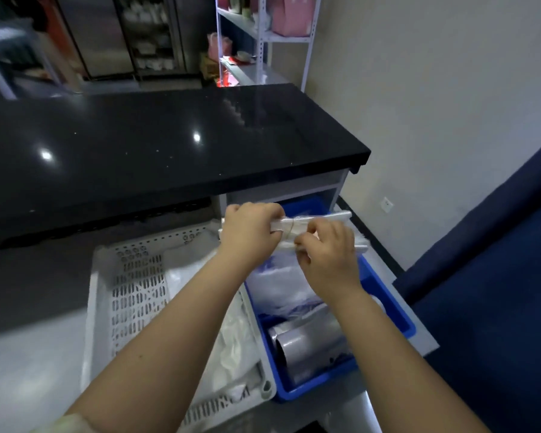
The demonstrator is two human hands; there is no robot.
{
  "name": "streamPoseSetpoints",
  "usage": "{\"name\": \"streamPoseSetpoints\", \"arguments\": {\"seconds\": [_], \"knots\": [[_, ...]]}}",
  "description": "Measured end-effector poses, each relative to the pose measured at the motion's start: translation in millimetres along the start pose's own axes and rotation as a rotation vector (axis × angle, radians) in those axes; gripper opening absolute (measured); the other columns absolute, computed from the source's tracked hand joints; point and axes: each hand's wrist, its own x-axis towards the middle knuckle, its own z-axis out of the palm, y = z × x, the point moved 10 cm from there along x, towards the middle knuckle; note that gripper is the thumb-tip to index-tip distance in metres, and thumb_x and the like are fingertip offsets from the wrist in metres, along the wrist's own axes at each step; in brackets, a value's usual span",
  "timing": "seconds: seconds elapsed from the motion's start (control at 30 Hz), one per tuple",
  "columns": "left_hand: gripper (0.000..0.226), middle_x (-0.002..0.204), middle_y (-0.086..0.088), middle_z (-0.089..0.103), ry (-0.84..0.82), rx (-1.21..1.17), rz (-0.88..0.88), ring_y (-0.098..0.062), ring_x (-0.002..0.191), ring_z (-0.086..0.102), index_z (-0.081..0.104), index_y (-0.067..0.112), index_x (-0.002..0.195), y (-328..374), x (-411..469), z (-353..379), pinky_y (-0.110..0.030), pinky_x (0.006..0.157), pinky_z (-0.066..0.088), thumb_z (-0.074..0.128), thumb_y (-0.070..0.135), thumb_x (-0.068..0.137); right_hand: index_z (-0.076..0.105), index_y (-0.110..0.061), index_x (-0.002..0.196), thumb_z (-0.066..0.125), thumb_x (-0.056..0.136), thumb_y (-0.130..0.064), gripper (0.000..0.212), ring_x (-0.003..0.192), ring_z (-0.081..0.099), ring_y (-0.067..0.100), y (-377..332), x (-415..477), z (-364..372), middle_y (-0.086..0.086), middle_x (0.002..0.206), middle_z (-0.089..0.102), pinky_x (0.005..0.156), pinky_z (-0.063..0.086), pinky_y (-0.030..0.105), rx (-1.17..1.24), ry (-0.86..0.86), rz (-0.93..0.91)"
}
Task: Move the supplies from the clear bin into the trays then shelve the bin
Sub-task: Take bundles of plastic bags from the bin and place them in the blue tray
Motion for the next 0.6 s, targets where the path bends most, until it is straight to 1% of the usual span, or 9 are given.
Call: {"name": "streamPoseSetpoints", "arguments": {"seconds": [0.1,0.13,0.2,0.27,0.33,0.37,0.47,0.53,0.6], "knots": [[0.019,0.09,0.01,0.066,-0.006,-0.019,-0.058,-0.016,0.088,0.059,0.063,0.031,0.1,11,8,16,-0.038,0.088,0.036,0.062,0.03,0.081,0.065,-0.014,0.079,0.07,0.074,-0.012,0.008,0.111,0.045,0.031,27,13,15,0.011,0.12,0.059,0.091,0.038,0.047,0.022,-0.073,-0.048],[0.019,0.089,0.011,0.066,-0.016,-0.039,-0.07,-0.015,0.088,0.059,0.064,0.031,0.1,14,11,23,-0.038,0.089,0.038,0.062,0.031,0.081,0.066,-0.013,0.079,0.071,0.073,-0.01,0.009,0.114,0.048,0.033,34,17,18,0.011,0.122,0.06,0.096,0.038,0.049,0.056,-0.098,-0.083],[0.02,0.092,0.01,0.066,-0.044,-0.066,-0.078,-0.015,0.09,0.058,0.063,0.03,0.102,21,14,35,-0.039,0.088,0.041,0.06,0.032,0.082,0.067,-0.011,0.079,0.072,0.071,-0.006,0.011,0.104,0.057,0.031,47,25,22,0.01,0.109,0.066,0.103,0.037,0.05,0.128,-0.125,-0.162],[0.023,0.092,0.012,0.065,-0.067,-0.069,-0.091,-0.013,0.088,0.057,0.062,0.031,0.104,27,15,43,-0.037,0.086,0.042,0.057,0.036,0.083,0.066,-0.011,0.077,0.072,0.069,-0.003,0.013,0.086,0.059,0.026,58,30,24,0.006,0.092,0.068,0.098,0.041,0.046,0.187,-0.145,-0.217],[0.031,0.091,0.016,0.062,-0.095,-0.05,-0.12,-0.009,0.086,0.053,0.059,0.034,0.107,31,10,49,-0.035,0.086,0.039,0.052,0.044,0.078,0.066,-0.012,0.075,0.073,0.068,-0.003,0.014,0.078,0.059,0.026,64,31,29,0.004,0.085,0.067,0.081,0.044,0.041,0.229,-0.179,-0.261],[0.037,0.092,0.017,0.06,-0.109,-0.025,-0.128,-0.007,0.086,0.051,0.056,0.036,0.109,34,6,52,-0.034,0.086,0.038,0.051,0.048,0.074,0.065,-0.013,0.075,0.072,0.068,-0.004,0.013,0.077,0.058,0.026,66,31,31,0.004,0.084,0.067,0.076,0.043,0.039,0.245,-0.199,-0.279],[0.046,0.1,0.012,0.059,-0.15,0.147,-0.152,-0.014,0.092,0.051,0.05,0.033,0.114,43,-1,60,-0.036,0.086,0.035,0.058,0.046,0.07,0.065,-0.012,0.075,0.072,0.069,-0.005,0.012,0.077,0.058,0.026,67,29,36,0.005,0.084,0.067,0.074,0.043,0.039,0.291,-0.23,-0.322],[0.041,0.104,0.007,0.06,-0.123,0.262,-0.178,-0.019,0.096,0.052,0.05,0.028,0.113,46,-2,61,-0.037,0.084,0.034,0.062,0.041,0.076,0.065,-0.013,0.078,0.072,0.071,-0.007,0.011,0.079,0.059,0.027,64,27,38,0.005,0.086,0.068,0.076,0.043,0.039,0.312,-0.244,-0.349],[0.032,0.105,0.004,0.061,-0.07,0.311,-0.21,-0.021,0.098,0.053,0.052,0.025,0.112,46,-3,58,-0.036,0.083,0.034,0.059,0.034,0.082,0.066,-0.012,0.079,0.07,0.073,-0.007,0.009,0.08,0.059,0.027,60,26,38,0.005,0.086,0.068,0.077,0.043,0.04,0.326,-0.244,-0.364]]}}
